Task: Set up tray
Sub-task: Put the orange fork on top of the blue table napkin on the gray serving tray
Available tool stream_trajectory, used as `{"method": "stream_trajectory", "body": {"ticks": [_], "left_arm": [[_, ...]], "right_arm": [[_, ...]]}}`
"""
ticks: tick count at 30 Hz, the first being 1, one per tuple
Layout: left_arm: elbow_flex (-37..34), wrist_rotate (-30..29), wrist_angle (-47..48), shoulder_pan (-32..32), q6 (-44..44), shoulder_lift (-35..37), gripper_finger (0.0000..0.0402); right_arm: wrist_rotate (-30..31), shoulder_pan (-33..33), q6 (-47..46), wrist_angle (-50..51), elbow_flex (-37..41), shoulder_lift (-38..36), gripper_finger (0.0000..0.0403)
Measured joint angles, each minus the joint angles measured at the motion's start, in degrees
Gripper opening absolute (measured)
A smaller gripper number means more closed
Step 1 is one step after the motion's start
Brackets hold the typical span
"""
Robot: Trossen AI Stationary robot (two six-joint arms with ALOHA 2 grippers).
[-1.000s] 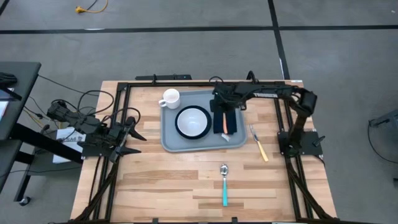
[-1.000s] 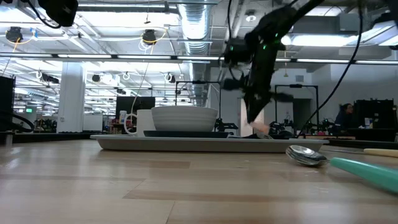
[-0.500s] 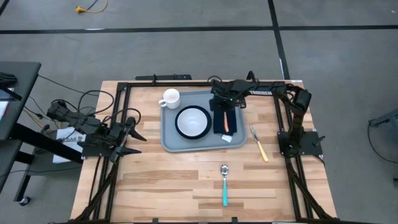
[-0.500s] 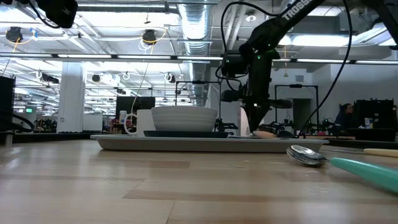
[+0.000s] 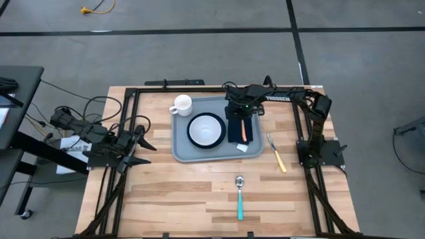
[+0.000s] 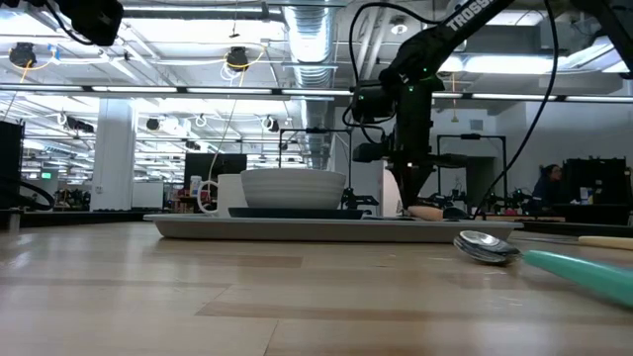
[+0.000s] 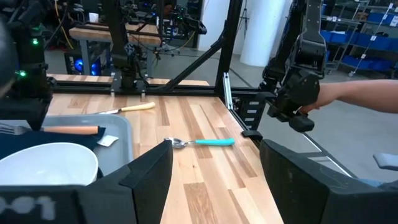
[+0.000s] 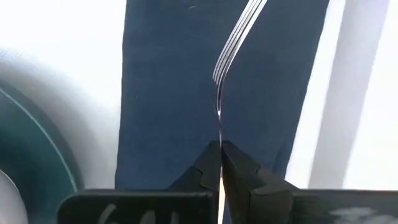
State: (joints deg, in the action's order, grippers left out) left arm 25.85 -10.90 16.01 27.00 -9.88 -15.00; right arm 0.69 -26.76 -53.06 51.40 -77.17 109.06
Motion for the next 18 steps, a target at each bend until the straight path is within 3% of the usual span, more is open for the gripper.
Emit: {"method": "stream_trajectory", "body": {"ticks": [18], "left_arm": [[0.0, 0.0, 0.0, 0.0, -0.93, 0.0, 0.0231]], "right_arm": [[0.9, 0.11, -0.92, 0.07, 0.0, 0.0, 0.0001]]}}
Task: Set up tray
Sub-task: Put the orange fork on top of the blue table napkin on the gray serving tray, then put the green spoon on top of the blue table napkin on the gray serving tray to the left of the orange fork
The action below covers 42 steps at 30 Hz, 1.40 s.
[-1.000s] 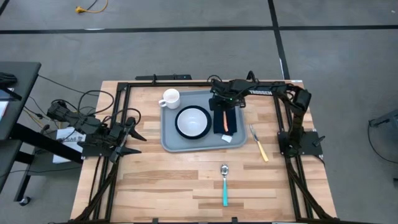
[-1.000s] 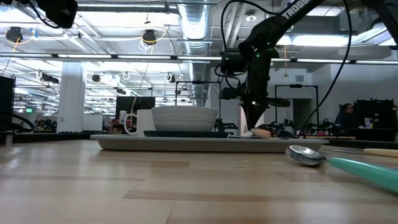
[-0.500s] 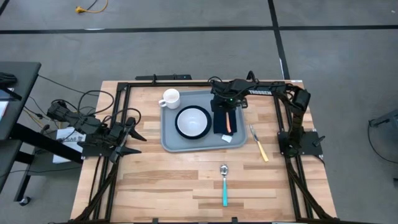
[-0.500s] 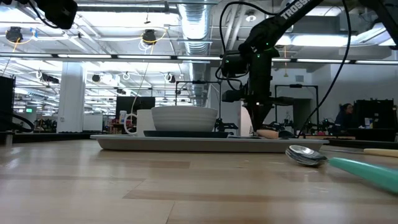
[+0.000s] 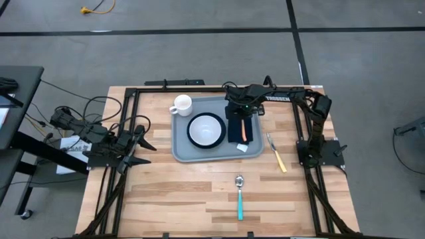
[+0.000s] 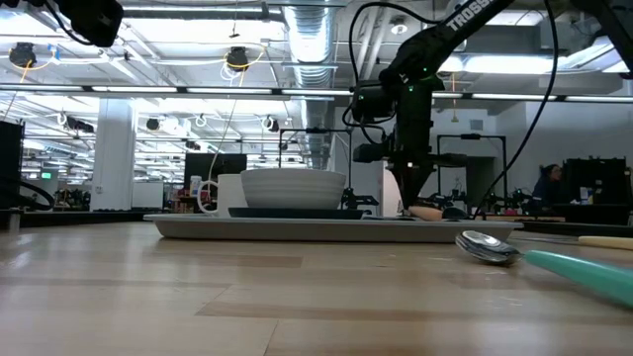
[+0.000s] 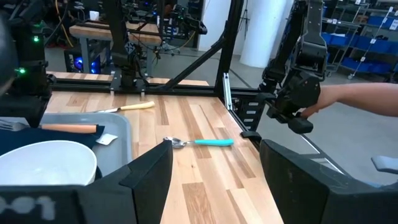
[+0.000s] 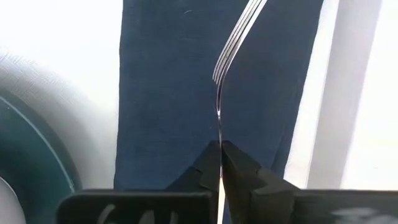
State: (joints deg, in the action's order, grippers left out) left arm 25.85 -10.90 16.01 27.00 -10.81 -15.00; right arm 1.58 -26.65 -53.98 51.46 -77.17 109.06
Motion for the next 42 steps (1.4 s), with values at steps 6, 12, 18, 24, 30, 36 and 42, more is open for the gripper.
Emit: {"method": "stream_trajectory", "body": {"ticks": [6, 12, 18, 24, 30, 36, 42], "left_arm": [[0.0, 0.0, 0.0, 0.01, -0.01, 0.0, 0.0231], [0.0, 0.0, 0.06, 0.02, 0.0, 0.0, 0.0231], [0.0, 0.0, 1.66, 0.0, 0.09, 0.0, 0.0231], [0.0, 0.02, 4.21, 0.02, 3.55, 0.0, 0.0231], [0.0, -0.02, 3.82, 0.02, 4.46, 0.0, 0.0231], [0.0, -0.02, 3.06, 0.02, 4.23, -1.95, 0.0231], [0.0, -0.02, -0.23, 0.02, 4.11, -7.0, 0.0231]], "right_arm": [[-0.02, 0.0, -0.01, -0.09, 0.0, 0.0, 0.0049], [-0.02, 0.4, 0.22, -0.62, 0.0, 0.0, 0.0096], [-2.44, 1.26, 3.99, 0.46, 0.0, -0.87, 0.0108], [0.94, 5.74, 4.47, 7.4, 0.0, -5.66, 0.0108], [4.39, 14.39, 2.79, 13.01, 0.0, -12.23, 0.0108], [-3.97, 25.15, 3.38, 13.03, 2.0, -16.29, 0.0108], [-4.01, 37.81, -7.22, 7.97, 5.31, -17.23, 0.0108]]}}
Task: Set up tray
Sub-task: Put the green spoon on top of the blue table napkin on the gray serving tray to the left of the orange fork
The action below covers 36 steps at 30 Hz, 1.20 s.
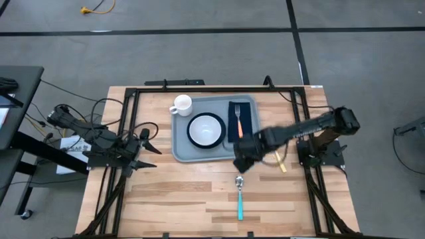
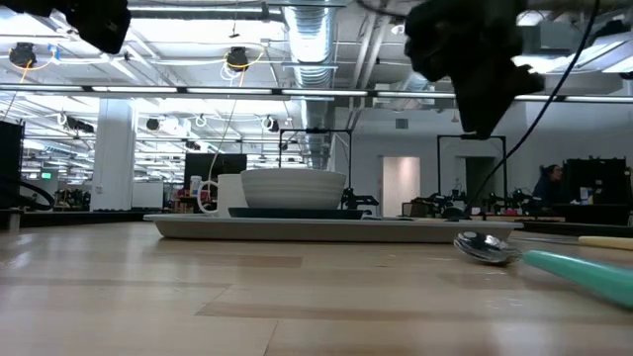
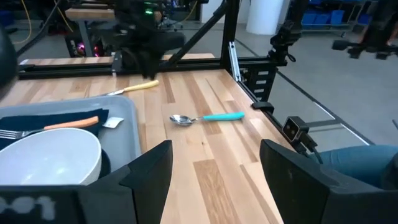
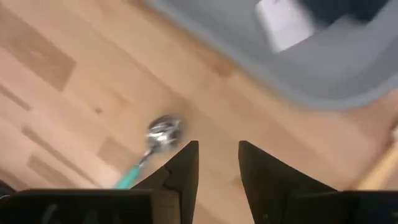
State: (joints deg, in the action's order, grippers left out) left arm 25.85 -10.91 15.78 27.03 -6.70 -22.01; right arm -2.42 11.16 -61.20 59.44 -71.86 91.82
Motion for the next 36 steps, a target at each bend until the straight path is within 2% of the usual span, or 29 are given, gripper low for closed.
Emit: {"method": "stream_trajectory", "body": {"ticks": [7, 16, 25, 36], "left_arm": [[0.0, 0.02, -5.3, 0.0, -1.14, -4.66, 0.0231], [0.0, -0.01, -6.94, 0.0, -1.27, -7.87, 0.0231], [0.0, -0.01, -6.92, 0.0, -2.08, -9.06, 0.0231], [0.0, 0.01, -7.35, 0.0, -2.12, -9.13, 0.0231]], "right_arm": [[7.31, 12.22, -18.73, -7.96, 0.23, 5.05, 0.0108], [6.64, 18.14, -30.51, -15.1, 0.27, 12.53, 0.0108], [5.06, 17.63, -30.68, -21.67, 0.24, 16.23, 0.0108], [2.72, 17.24, -30.33, -17.04, 0.24, 16.31, 0.0108]]}}
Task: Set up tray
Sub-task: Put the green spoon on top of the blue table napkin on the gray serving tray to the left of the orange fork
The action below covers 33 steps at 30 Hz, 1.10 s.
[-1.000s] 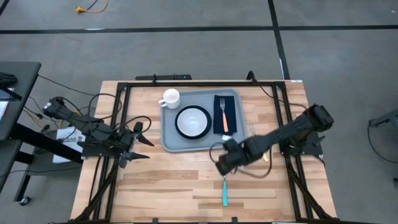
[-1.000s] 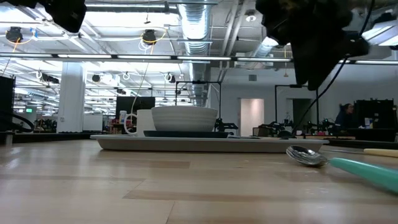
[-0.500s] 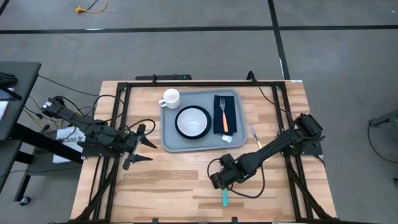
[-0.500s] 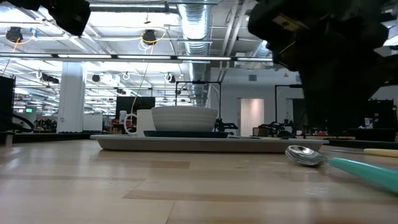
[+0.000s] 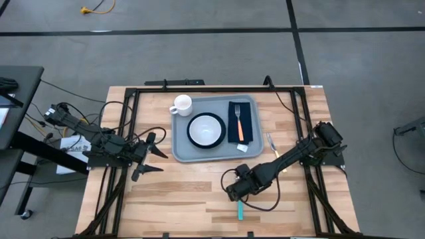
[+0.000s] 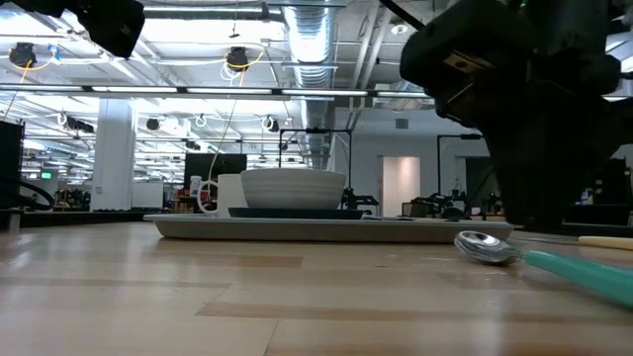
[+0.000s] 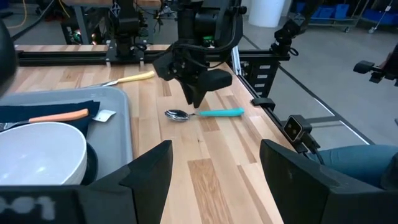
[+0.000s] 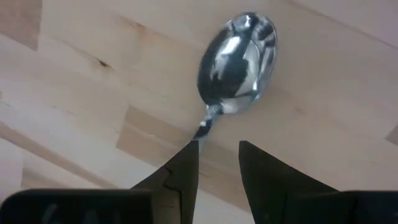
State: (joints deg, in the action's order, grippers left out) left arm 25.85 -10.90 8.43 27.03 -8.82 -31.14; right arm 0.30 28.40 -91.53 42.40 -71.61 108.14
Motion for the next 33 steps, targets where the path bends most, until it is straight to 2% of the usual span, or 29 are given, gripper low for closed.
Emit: {"method": "stream_trajectory", "body": {"ticks": [15, 19, 27, 33], "left_arm": [[0.0, -0.01, 0.01, 0.0, -1.51, 0.0, 0.0231], [0.0, -0.01, 0.01, 0.0, -1.53, 0.0, 0.0231], [0.0, 0.01, 0.01, 0.0, -1.53, 0.0, 0.0231], [0.0, -0.01, 0.01, 0.0, -1.53, 0.0, 0.0231]], "right_arm": [[-0.44, 0.0, 0.0, -0.86, 0.0, 0.0, 0.0112], [-0.46, 0.0, 0.0, -0.86, 0.0, 0.0, 0.0132], [-0.48, -1.04, 0.33, -0.88, 0.0, 0.0, 0.02], [-0.15, -1.66, 0.46, -0.88, 0.0, 0.0, 0.0216]]}}
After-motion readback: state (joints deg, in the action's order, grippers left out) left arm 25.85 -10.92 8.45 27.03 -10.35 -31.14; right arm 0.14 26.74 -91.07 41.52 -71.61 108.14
